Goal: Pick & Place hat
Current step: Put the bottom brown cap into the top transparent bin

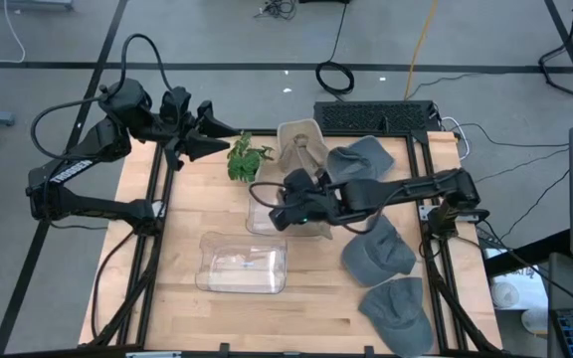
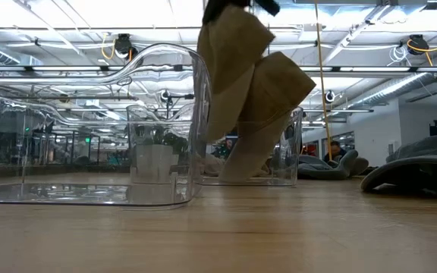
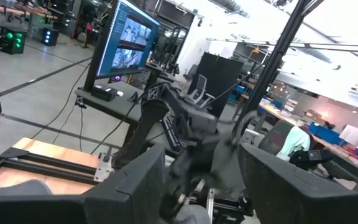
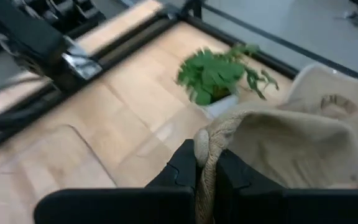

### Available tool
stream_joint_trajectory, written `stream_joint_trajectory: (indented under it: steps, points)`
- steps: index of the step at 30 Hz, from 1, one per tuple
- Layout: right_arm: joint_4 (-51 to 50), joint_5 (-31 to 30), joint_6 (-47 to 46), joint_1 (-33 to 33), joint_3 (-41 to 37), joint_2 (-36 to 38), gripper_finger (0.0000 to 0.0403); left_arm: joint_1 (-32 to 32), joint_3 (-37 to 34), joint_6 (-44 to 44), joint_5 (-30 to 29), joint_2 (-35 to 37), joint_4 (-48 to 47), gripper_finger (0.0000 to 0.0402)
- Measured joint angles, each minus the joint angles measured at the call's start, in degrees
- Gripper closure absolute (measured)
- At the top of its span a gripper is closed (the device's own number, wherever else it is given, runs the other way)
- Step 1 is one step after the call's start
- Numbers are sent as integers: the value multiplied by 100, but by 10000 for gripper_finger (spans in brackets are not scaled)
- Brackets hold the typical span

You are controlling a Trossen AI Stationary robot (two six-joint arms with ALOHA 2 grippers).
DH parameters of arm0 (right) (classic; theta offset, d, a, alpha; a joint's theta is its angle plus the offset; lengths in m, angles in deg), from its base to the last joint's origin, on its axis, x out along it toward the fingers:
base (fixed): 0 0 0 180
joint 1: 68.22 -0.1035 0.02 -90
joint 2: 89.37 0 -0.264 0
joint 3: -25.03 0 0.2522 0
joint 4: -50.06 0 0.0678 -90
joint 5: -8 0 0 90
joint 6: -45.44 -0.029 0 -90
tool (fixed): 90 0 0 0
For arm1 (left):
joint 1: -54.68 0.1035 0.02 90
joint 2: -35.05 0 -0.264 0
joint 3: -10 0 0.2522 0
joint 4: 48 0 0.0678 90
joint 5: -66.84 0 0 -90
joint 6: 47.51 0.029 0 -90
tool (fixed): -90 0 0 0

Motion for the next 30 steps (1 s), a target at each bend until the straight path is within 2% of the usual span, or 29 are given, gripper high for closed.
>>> stream_joint_trajectory:
  steps: [11,17,21,26,30]
  points:
    - [96,288,-237,118,-727,-19,391,0,0,-94,66,0,-2,188]
    - [166,344,-18,203,-858,-10,353,0,0,-87,154,0,-3,188]
    - [414,787,442,259,-867,-10,326,0,0,-91,161,0,-4,188]
    - [498,1058,517,329,-867,55,270,0,0,-97,599,0,-4,188]
    - [481,1043,588,358,-875,106,226,15,0,-87,603,-2,-4,188]
